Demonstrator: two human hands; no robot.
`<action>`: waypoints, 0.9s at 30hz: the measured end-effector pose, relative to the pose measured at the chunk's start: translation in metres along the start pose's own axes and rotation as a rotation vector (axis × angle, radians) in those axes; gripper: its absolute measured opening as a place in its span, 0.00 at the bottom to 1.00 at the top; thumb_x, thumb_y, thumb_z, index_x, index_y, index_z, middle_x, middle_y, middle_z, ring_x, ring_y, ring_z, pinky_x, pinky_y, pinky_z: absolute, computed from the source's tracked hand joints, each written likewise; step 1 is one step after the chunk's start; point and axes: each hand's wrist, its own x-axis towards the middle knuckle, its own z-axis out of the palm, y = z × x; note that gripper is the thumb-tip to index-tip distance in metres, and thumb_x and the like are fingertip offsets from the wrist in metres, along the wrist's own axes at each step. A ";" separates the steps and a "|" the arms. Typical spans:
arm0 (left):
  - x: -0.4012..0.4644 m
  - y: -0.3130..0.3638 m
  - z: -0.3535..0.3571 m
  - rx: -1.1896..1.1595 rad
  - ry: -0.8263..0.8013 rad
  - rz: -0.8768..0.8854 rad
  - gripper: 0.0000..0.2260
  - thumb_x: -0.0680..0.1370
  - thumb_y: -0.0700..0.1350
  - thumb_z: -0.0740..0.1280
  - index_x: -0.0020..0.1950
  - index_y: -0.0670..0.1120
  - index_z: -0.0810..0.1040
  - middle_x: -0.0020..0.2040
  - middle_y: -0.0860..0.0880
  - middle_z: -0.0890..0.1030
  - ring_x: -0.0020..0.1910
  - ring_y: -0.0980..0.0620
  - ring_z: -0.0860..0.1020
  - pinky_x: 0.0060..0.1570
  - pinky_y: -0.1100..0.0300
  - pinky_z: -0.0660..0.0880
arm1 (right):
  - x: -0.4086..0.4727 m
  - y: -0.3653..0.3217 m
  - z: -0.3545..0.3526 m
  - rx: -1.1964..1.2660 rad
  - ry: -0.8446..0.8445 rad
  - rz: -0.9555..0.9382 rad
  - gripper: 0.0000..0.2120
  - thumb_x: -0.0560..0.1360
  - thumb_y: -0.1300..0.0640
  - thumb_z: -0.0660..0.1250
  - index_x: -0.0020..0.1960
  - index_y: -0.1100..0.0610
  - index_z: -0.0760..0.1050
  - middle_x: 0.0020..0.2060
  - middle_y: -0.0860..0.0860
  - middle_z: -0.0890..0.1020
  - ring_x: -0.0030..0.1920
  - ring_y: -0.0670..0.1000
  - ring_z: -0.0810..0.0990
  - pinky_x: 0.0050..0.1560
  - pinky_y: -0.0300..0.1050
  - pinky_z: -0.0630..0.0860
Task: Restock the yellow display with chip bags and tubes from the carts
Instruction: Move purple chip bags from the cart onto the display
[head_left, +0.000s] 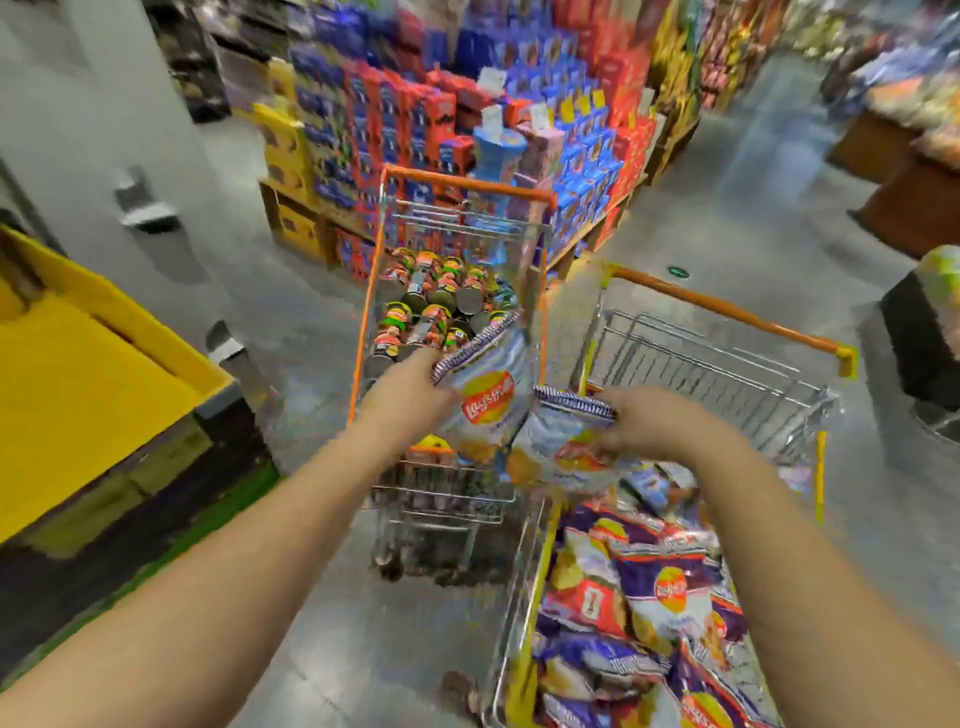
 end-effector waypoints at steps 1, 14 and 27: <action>-0.011 -0.024 -0.025 0.006 0.018 -0.026 0.11 0.76 0.50 0.68 0.55 0.47 0.74 0.50 0.42 0.79 0.51 0.39 0.78 0.40 0.54 0.69 | 0.003 -0.034 -0.005 -0.007 0.001 -0.041 0.18 0.71 0.43 0.70 0.57 0.49 0.74 0.50 0.52 0.81 0.52 0.56 0.79 0.47 0.45 0.75; -0.195 -0.311 -0.302 0.182 0.302 -0.377 0.16 0.76 0.51 0.69 0.59 0.46 0.73 0.55 0.41 0.79 0.53 0.41 0.77 0.45 0.52 0.71 | 0.018 -0.457 -0.047 -0.072 0.051 -0.620 0.25 0.72 0.45 0.68 0.65 0.54 0.70 0.60 0.53 0.78 0.59 0.56 0.76 0.56 0.50 0.75; -0.288 -0.438 -0.455 0.416 0.388 -0.676 0.15 0.78 0.52 0.66 0.63 0.50 0.70 0.59 0.43 0.78 0.56 0.42 0.77 0.51 0.50 0.75 | 0.058 -0.726 -0.092 -0.229 0.195 -1.005 0.18 0.72 0.43 0.70 0.58 0.48 0.72 0.55 0.50 0.80 0.53 0.55 0.78 0.43 0.45 0.74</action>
